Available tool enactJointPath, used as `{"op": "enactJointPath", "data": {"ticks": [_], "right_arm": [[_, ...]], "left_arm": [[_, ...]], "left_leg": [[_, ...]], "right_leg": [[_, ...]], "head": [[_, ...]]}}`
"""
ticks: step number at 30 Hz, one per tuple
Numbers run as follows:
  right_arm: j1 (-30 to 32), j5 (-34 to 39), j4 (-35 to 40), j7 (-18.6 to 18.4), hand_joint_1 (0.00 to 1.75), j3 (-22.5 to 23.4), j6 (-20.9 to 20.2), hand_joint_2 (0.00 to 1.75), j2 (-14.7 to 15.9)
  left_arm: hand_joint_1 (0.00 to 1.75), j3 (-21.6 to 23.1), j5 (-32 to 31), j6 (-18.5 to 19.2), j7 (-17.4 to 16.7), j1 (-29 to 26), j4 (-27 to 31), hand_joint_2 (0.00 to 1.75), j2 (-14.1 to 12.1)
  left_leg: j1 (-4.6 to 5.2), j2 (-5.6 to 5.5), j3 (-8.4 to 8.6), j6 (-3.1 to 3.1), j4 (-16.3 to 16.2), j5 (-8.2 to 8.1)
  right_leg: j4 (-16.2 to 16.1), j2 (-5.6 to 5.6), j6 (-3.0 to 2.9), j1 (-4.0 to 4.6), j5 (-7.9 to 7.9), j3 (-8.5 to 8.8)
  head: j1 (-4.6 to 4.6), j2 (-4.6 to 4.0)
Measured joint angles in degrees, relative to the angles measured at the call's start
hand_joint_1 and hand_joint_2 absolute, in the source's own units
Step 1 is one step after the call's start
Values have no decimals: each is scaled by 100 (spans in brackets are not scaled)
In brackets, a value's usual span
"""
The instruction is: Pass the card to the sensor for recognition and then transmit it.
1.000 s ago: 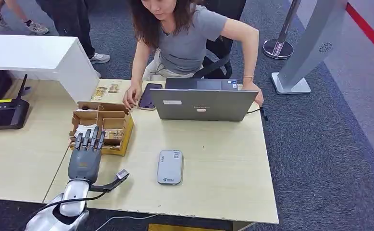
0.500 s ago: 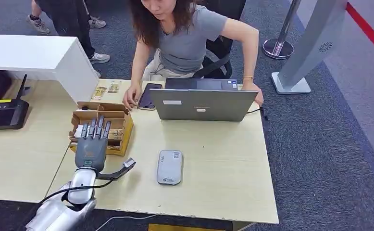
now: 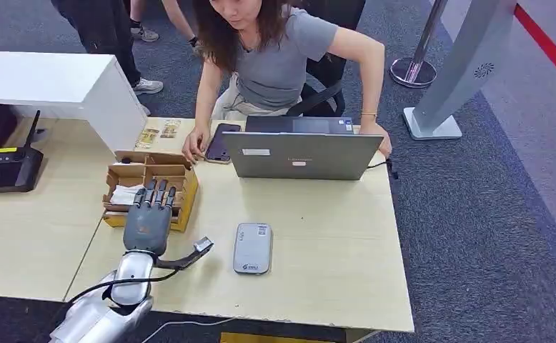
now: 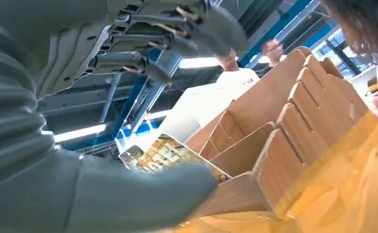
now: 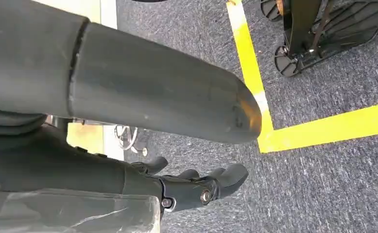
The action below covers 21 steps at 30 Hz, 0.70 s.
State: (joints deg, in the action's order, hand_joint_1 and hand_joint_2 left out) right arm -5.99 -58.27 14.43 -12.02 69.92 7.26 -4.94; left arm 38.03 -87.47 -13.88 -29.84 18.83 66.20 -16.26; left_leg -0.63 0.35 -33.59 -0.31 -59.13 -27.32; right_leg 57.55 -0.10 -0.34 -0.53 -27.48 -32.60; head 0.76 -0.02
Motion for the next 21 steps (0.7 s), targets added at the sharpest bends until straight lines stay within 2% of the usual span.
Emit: {"op": "enactJointPath", "data": {"ticks": [4,12,18,19,20,21], "right_arm": [[0,2,0,-2,0,0,4,0,0],[0,4,0,-20,0,0,48,0,0],[0,7,0,-37,0,0,66,0,0],[0,7,0,-37,0,0,66,0,0],[-1,7,0,-37,0,0,64,0,0],[-1,7,0,-37,0,0,63,0,0]], "left_arm": [[175,50,0,79,-48,0,4,175,18],[175,59,0,491,-288,-2,74,175,66],[175,33,0,638,-299,-26,118,175,79],[127,22,0,647,-299,-34,118,175,79],[166,20,0,649,-297,-40,118,175,79],[166,17,0,647,-295,-44,118,175,79]], "left_leg": [[0,0,0,0,0,0],[0,0,0,0,0,0],[0,0,0,0,0,0],[0,0,0,0,0,0],[0,0,0,0,0,0],[0,-1,0,0,0,0]], "right_leg": [[0,0,0,0,0,0],[0,-1,0,0,0,1],[0,0,0,0,0,1],[0,0,0,0,0,1],[0,-1,0,0,0,1],[0,-1,0,0,0,1]], "head": [[0,0],[0,0],[-2,0],[-2,0],[-2,0],[0,0]]}}
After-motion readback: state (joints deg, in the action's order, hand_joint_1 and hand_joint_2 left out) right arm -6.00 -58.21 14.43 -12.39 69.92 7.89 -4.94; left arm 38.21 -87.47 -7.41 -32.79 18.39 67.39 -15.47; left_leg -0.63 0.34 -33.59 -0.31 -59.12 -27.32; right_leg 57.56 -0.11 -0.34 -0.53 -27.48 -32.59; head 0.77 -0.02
